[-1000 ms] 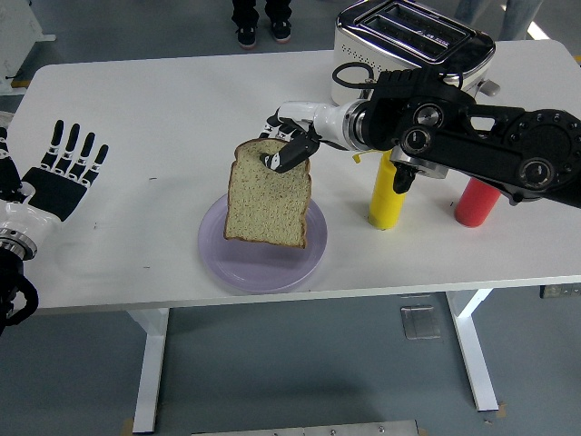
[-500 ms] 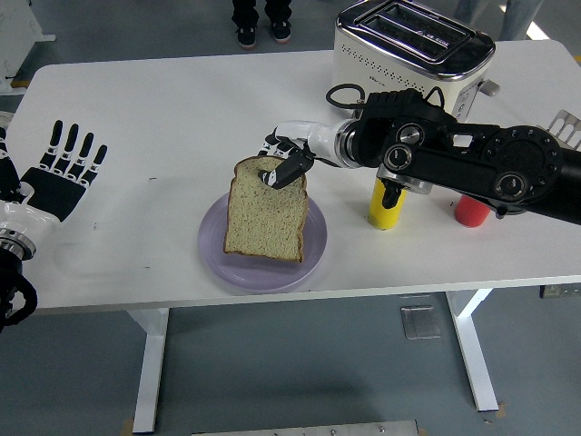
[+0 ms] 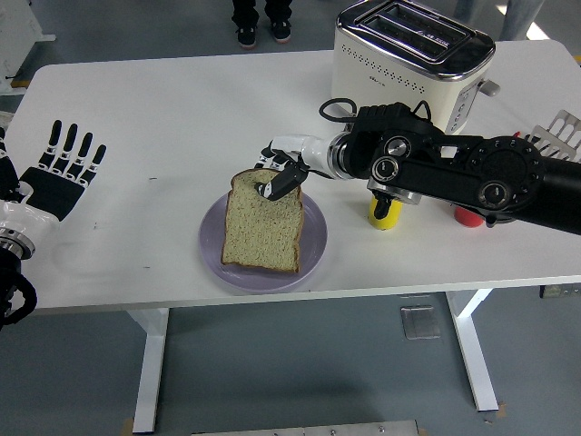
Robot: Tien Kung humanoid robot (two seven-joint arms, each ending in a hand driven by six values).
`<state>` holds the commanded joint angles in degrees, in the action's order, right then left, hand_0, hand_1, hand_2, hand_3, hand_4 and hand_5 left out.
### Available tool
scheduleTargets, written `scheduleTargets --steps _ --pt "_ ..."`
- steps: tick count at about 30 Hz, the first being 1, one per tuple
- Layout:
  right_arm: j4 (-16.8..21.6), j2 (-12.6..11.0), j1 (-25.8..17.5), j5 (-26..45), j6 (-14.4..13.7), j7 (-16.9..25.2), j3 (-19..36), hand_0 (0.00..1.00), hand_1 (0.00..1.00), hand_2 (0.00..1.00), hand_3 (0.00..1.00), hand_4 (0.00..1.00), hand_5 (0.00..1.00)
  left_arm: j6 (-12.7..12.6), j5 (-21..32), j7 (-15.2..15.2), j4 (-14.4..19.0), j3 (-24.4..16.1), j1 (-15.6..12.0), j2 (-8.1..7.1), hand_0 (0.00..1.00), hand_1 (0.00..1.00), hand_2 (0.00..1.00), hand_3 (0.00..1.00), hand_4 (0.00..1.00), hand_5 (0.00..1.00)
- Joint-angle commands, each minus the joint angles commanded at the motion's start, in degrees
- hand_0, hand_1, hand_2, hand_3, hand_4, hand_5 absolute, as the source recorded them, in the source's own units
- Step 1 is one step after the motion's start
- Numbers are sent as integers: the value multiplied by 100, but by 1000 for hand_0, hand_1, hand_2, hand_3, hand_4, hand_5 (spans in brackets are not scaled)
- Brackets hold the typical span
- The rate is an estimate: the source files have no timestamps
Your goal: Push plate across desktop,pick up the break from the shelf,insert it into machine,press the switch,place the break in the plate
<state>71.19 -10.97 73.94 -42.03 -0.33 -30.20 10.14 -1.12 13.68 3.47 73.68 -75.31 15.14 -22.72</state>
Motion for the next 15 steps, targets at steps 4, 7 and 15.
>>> scheduleTargets --steps 4,7,15 --pt "-20 6 -22 6 27 73 -22 345 450 448 426 126 2 -1 -6 -1 1 -4 11 -1 799 744 699 694 813 998" --pt "-45 10 -33 16 59 152 -42 345 450 448 426 126 2 -5 -6 -4 1 -4 18 0 799 744 699 694 813 998" --pt "-138 24 -51 -21 222 291 -96 422 536 538 502 245 2 -4 -24 -6 -30 -22 25 -1 799 744 699 695 814 998"
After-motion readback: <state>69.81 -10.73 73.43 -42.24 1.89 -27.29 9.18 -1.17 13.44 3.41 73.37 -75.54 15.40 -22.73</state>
